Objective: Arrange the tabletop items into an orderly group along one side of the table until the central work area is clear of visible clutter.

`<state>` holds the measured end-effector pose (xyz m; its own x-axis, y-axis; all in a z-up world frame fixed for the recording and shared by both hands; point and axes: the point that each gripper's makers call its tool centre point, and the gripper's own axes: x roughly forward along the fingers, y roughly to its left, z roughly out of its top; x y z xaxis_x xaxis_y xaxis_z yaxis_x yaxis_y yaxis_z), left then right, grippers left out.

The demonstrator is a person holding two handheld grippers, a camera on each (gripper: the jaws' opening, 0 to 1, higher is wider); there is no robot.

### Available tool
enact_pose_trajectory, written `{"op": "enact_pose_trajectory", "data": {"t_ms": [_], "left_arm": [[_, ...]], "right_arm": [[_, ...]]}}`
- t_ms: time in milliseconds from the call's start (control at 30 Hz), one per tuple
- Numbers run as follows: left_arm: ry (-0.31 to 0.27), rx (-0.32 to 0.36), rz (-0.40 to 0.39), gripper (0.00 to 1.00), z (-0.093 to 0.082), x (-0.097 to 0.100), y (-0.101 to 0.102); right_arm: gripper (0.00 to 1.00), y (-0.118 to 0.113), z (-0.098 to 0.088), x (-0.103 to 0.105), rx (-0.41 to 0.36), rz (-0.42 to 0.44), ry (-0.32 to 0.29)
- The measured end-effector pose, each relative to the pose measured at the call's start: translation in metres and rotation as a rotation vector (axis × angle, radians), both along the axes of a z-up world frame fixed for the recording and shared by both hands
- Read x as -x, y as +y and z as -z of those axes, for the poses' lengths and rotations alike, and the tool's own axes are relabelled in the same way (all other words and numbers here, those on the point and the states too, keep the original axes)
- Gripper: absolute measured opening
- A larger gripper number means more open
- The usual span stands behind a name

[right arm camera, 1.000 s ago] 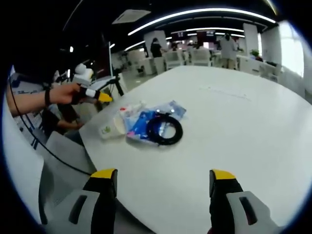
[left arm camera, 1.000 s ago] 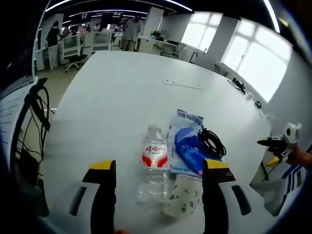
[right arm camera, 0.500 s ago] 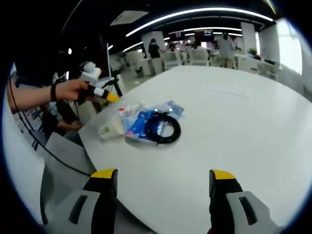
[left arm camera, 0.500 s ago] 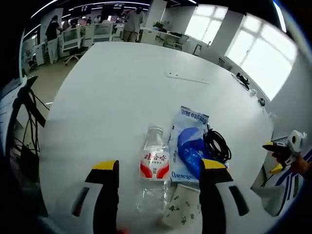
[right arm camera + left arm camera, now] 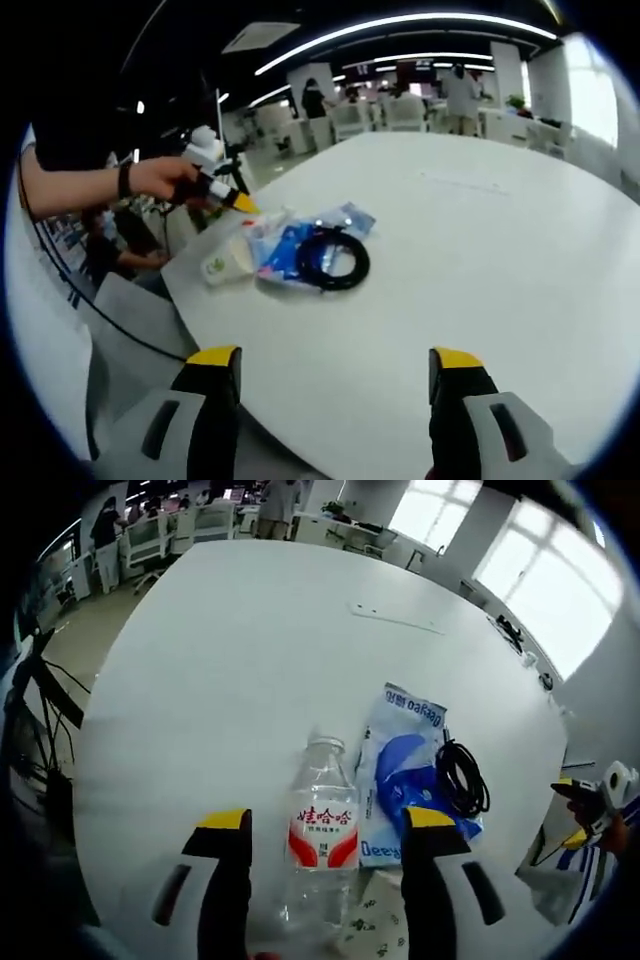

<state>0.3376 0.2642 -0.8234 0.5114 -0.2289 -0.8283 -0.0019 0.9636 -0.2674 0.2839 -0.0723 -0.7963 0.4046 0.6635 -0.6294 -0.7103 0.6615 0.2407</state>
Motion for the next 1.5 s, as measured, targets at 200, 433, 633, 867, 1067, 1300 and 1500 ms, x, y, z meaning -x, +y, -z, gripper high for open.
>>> {"op": "enact_pose_trajectory", "data": {"t_ms": [200, 433, 633, 867, 1067, 1300, 1500], "left_arm": [[0.045, -0.027, 0.025, 0.55, 0.009, 0.000, -0.001], [0.075, -0.050, 0.056, 0.53, 0.017, -0.001, -0.006], [0.099, -0.070, 0.074, 0.53, 0.025, 0.000, -0.007], [0.125, -0.097, 0.095, 0.57, 0.033, -0.001, -0.005], [0.107, -0.054, 0.071, 0.37, 0.032, -0.006, -0.007], [0.121, -0.028, 0.061, 0.36, 0.031, -0.005, -0.004], [0.109, -0.018, 0.059, 0.35, 0.027, -0.002, -0.004]], "right_arm": [[0.78, -0.001, 0.002, 0.004, 0.001, 0.007, 0.010], [0.78, -0.003, 0.003, 0.005, -0.001, 0.018, 0.020], [0.77, -0.004, 0.005, 0.004, -0.001, 0.025, 0.022], [0.77, -0.004, 0.005, 0.003, 0.004, 0.026, 0.023], [0.76, -0.008, 0.004, 0.001, 0.007, 0.034, 0.020], [0.76, -0.009, -0.001, 0.003, 0.004, 0.049, 0.017], [0.75, -0.010, -0.002, 0.004, 0.006, 0.052, 0.015]]}}
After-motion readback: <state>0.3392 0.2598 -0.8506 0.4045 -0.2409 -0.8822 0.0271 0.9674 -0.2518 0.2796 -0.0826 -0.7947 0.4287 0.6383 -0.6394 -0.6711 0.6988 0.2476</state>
